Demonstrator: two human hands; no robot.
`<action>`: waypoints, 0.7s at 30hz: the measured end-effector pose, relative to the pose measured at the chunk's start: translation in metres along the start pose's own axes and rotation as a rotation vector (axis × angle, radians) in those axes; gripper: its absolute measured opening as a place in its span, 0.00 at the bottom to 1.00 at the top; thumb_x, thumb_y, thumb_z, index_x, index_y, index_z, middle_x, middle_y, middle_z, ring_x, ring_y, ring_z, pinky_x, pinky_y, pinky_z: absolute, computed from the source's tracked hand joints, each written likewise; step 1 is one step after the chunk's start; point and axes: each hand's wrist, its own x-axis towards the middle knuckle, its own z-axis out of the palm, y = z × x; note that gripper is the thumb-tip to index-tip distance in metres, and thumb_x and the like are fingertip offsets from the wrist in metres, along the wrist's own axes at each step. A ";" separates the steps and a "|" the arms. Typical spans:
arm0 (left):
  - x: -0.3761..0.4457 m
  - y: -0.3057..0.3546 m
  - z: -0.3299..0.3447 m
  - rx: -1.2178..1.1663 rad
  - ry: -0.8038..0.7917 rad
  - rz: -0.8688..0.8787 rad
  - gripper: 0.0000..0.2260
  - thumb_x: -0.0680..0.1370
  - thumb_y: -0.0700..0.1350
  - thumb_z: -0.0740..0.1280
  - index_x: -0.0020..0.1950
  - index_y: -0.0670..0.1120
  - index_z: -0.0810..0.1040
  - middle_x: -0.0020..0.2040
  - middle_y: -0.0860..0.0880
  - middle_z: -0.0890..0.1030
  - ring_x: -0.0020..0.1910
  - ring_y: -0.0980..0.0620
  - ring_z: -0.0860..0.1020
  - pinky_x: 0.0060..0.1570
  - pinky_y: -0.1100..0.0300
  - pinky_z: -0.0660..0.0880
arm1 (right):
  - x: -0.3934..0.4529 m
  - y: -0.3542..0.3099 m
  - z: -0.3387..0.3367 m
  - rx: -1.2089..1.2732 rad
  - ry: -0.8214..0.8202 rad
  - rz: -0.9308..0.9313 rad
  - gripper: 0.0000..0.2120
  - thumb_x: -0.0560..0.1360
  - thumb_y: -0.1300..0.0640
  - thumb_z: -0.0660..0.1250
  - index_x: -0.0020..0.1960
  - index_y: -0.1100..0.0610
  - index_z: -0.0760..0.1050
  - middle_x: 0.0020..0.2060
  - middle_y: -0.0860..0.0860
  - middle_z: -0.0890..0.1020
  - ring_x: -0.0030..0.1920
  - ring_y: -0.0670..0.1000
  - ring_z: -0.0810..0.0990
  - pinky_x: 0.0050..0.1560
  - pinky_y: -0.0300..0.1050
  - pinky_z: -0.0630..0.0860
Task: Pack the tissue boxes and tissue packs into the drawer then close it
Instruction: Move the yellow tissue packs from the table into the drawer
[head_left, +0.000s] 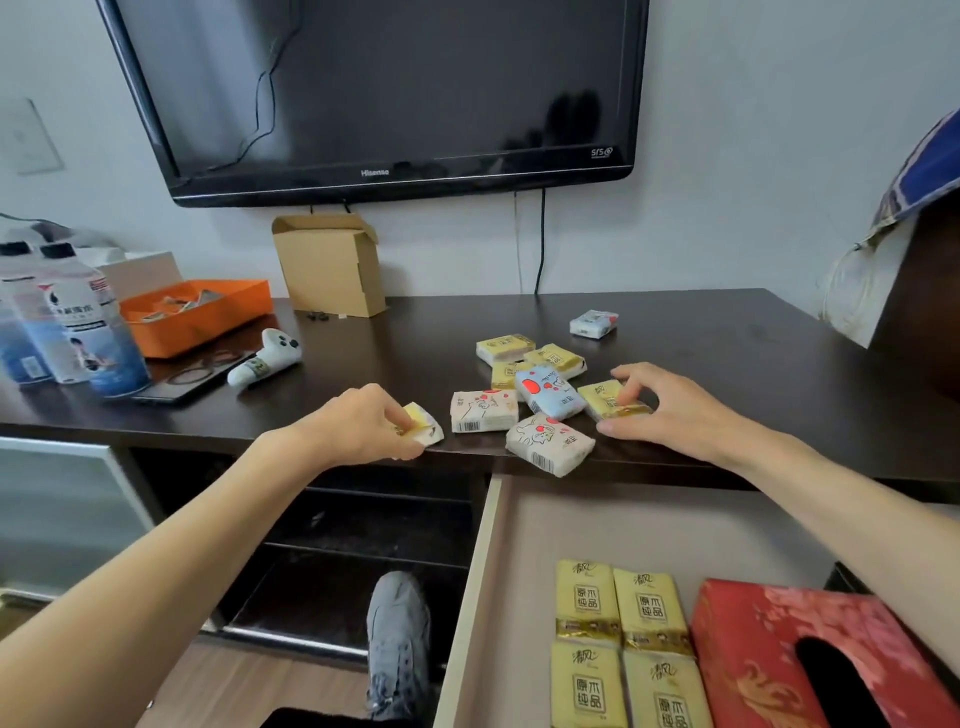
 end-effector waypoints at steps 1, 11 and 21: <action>-0.003 -0.001 0.002 -0.019 0.021 -0.006 0.17 0.67 0.58 0.74 0.53 0.55 0.86 0.53 0.53 0.82 0.46 0.54 0.79 0.43 0.59 0.73 | -0.001 -0.002 0.000 0.002 0.008 -0.003 0.26 0.60 0.31 0.75 0.47 0.50 0.78 0.71 0.42 0.75 0.70 0.50 0.73 0.68 0.53 0.69; -0.062 0.025 0.029 -0.146 0.268 0.199 0.28 0.68 0.59 0.74 0.66 0.56 0.73 0.61 0.55 0.79 0.60 0.52 0.75 0.55 0.47 0.77 | -0.014 -0.002 0.003 -0.012 0.286 -0.086 0.35 0.61 0.30 0.72 0.65 0.43 0.75 0.57 0.42 0.78 0.51 0.42 0.77 0.49 0.42 0.75; -0.158 0.081 0.057 -0.207 -0.286 0.538 0.26 0.64 0.64 0.75 0.59 0.64 0.72 0.52 0.63 0.78 0.52 0.63 0.76 0.51 0.62 0.75 | -0.126 -0.061 -0.003 0.271 0.076 0.027 0.30 0.62 0.29 0.74 0.60 0.39 0.75 0.53 0.43 0.83 0.47 0.44 0.82 0.52 0.46 0.78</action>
